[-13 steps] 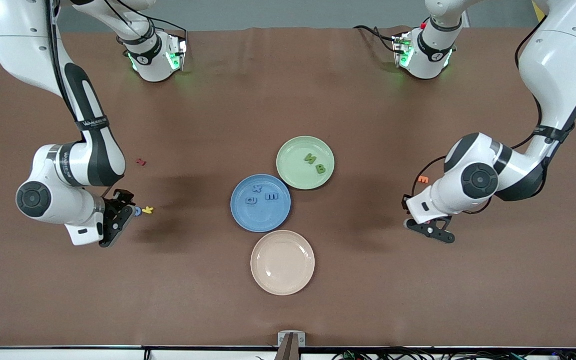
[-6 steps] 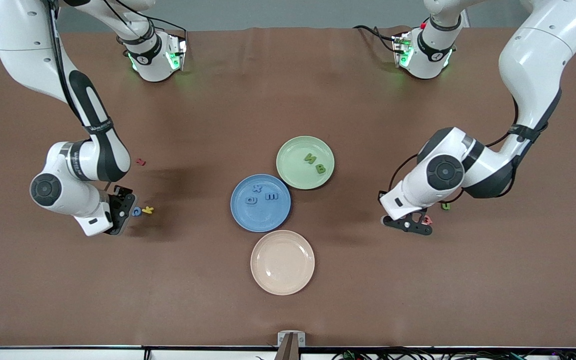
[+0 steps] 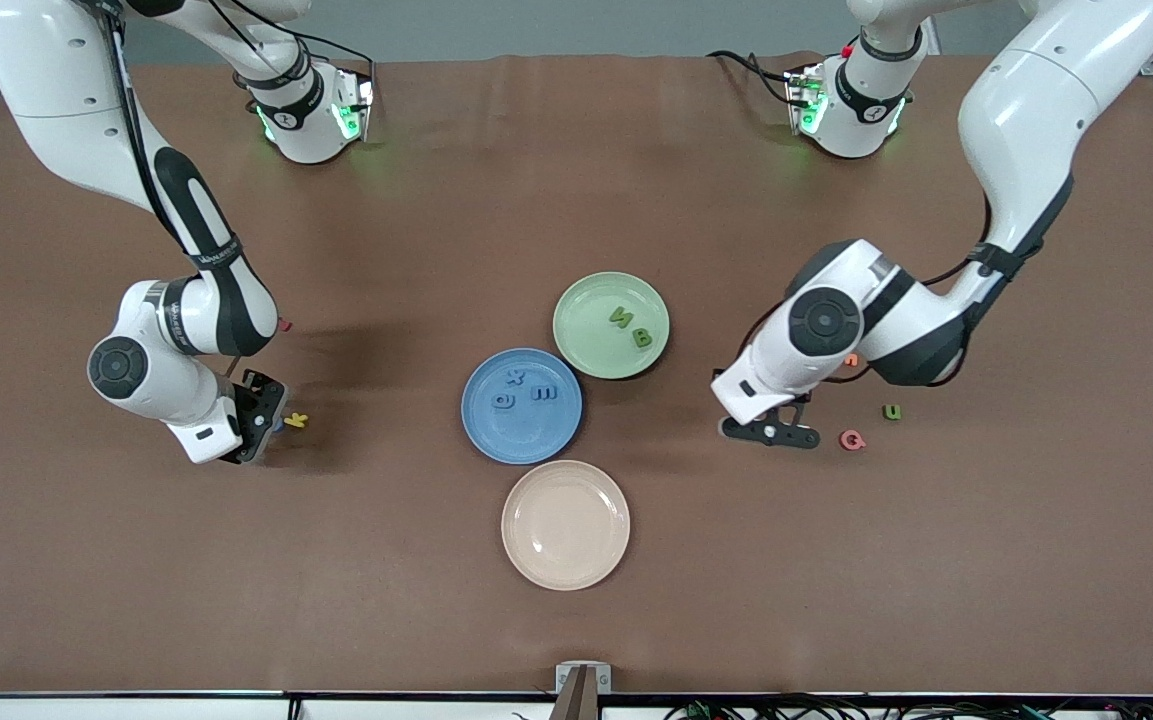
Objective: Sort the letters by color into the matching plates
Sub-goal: 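Grasp the blue C with the right gripper while the left gripper carries P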
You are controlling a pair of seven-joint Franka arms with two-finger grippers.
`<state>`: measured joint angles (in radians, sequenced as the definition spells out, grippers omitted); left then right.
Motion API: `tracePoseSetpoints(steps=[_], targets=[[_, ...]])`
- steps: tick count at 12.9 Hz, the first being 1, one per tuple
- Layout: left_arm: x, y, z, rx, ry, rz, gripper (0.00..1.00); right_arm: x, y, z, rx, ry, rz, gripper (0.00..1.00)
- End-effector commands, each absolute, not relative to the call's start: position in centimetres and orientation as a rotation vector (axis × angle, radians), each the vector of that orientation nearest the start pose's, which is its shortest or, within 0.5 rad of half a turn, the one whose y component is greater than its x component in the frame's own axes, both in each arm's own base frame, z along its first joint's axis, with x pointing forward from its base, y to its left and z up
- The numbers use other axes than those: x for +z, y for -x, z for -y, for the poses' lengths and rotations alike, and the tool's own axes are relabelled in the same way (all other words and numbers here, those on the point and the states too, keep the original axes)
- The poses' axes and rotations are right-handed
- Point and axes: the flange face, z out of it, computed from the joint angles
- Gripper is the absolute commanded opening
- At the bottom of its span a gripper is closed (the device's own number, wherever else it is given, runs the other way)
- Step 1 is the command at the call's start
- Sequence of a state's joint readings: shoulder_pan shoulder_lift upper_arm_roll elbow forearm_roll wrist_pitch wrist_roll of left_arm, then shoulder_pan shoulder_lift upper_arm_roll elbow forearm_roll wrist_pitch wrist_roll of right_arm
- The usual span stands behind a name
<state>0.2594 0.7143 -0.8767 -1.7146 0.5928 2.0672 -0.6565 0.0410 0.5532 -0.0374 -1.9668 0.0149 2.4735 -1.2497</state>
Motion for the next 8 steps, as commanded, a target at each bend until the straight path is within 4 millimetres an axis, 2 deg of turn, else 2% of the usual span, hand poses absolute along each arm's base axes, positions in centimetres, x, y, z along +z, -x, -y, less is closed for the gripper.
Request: tracePoseSetpoints(steps=[1,5,7,8], targets=[[28.6,-57.9,31.0,0.111,3.110,-0.196,0.00,17.5,-60.8,0.0,0.046,2.511,1.881,0.80],[29.0,-56.6,34.0,0.097,3.114,-0.128,0.00,16.8,-60.7,0.0,0.047,2.515,1.860,0.73],[29.1,-55.9,35.3,0.097,3.115,-0.107,0.00,16.8,-60.6,0.1,0.053,2.514,1.856,0.64],[29.0,-55.7,35.6,0.096,3.116,-0.079,0.00,16.8,-60.6,0.0,0.053,2.513,1.858,0.55]])
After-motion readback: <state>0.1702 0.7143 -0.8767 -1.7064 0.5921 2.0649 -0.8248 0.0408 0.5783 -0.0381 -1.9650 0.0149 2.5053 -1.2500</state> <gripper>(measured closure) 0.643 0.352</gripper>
